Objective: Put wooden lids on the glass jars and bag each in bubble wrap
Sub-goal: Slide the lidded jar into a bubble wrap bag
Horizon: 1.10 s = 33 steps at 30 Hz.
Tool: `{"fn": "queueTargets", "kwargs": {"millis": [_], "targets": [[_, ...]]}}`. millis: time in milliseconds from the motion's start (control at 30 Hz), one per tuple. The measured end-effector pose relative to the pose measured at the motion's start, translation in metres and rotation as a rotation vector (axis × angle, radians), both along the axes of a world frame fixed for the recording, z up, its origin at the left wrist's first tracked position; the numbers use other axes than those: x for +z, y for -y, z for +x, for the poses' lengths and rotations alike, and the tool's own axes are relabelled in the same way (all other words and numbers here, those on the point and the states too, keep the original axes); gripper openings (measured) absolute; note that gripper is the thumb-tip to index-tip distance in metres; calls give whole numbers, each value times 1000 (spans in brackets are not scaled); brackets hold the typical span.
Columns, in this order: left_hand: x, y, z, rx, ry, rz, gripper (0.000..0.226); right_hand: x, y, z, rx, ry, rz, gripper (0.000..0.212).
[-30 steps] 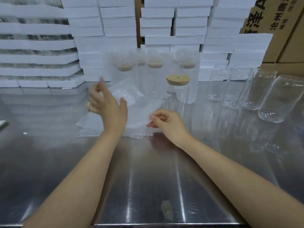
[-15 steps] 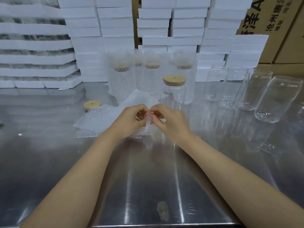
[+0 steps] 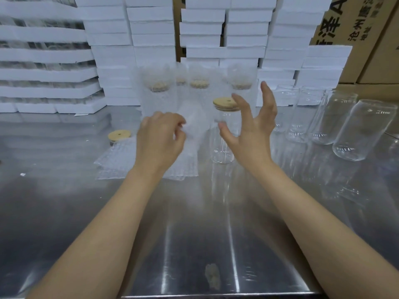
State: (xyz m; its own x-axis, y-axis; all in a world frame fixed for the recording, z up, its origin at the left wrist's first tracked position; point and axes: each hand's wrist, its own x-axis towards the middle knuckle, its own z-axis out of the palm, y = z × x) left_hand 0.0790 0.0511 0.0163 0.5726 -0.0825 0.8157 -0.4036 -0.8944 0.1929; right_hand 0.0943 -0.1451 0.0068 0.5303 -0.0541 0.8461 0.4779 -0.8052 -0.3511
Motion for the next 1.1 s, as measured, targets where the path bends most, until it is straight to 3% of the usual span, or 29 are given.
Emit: {"fn": "queueTargets", "kwargs": {"millis": [133,300,367,467,600,700,867,1000,1100], "targets": [[-21,19,1,-145,-389,0,28,-4,5,4,135,-127,129,54],[-37,24,8,-288,-835,-61,80,-4,6,6,211,-196,336,66],[-39,23,11,-301,-814,-114,75,-4,9,6,191,-225,441,63],[-38,21,12,-297,-682,-339,42,0,15,5,118,-176,626,59],[-37,27,10,-199,-564,-389,5,12,19,7,180,-140,1080,52],[-38,33,6,-170,-573,-385,19,18,19,4,254,-112,1253,50],[-35,35,7,-183,-705,-516,23,18,4,-4,495,-127,1332,44],[-19,29,5,-276,-888,-1024,27,15,-16,-11,702,-283,1307,68],[-6,17,6,-306,-842,-1250,23,14,-20,-16,617,-217,1123,57]]}}
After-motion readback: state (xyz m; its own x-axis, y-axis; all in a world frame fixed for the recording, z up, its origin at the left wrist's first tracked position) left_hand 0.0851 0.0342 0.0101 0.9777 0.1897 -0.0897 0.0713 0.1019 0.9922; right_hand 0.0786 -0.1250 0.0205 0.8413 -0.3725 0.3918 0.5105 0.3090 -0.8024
